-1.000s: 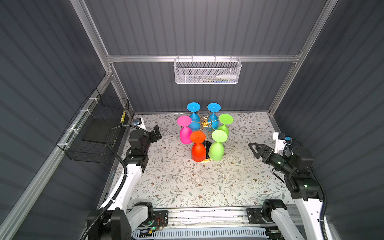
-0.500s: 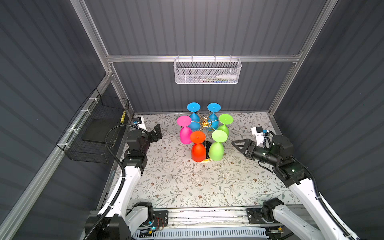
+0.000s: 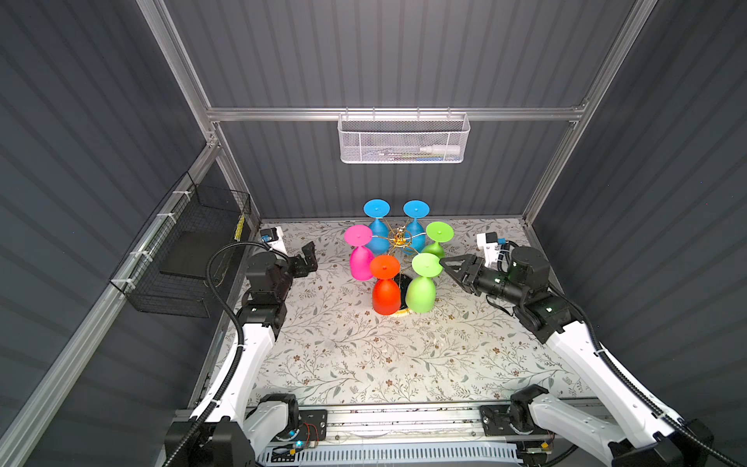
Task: Take the wine glass off the wine glass rack
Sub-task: Pick up the wine glass from the wine glass rack.
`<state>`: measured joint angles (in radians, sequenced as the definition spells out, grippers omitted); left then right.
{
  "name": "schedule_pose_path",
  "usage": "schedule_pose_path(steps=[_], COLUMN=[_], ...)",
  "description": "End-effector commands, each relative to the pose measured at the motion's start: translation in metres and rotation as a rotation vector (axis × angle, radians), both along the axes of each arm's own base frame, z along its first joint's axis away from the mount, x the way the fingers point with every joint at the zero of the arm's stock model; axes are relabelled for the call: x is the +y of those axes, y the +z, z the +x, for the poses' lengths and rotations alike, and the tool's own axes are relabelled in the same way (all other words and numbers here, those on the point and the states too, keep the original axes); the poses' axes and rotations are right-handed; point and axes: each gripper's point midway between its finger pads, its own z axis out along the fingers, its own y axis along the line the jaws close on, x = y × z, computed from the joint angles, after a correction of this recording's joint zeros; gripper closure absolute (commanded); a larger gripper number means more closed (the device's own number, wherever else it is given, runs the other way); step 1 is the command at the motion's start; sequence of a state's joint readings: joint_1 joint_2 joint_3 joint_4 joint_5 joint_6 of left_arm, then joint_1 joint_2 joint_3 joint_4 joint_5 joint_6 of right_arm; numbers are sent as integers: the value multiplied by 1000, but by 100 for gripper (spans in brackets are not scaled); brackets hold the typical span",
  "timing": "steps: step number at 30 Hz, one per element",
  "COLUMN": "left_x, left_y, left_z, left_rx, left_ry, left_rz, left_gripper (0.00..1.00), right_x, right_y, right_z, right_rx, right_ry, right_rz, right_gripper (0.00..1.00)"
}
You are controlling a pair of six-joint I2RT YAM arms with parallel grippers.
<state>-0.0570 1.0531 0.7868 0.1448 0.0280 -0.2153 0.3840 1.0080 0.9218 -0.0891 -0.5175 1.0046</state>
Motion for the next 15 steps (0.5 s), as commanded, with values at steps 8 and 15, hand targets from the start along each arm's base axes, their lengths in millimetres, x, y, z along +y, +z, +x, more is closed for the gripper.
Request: schedule_pose_path(steps=[8,15], left_x=[-4,-5], left_y=[16,15], left_z=[0,0], left_rx=[-20,-16], left_ry=[-28,-34], left_rz=[-14,-15], left_gripper=[1,1], right_x=[19,17], right_y=[18,17], right_z=[2,-2], right_rx=[-22,-11], right_ry=[50,44], right_rz=[41,40], right_gripper=[73,83])
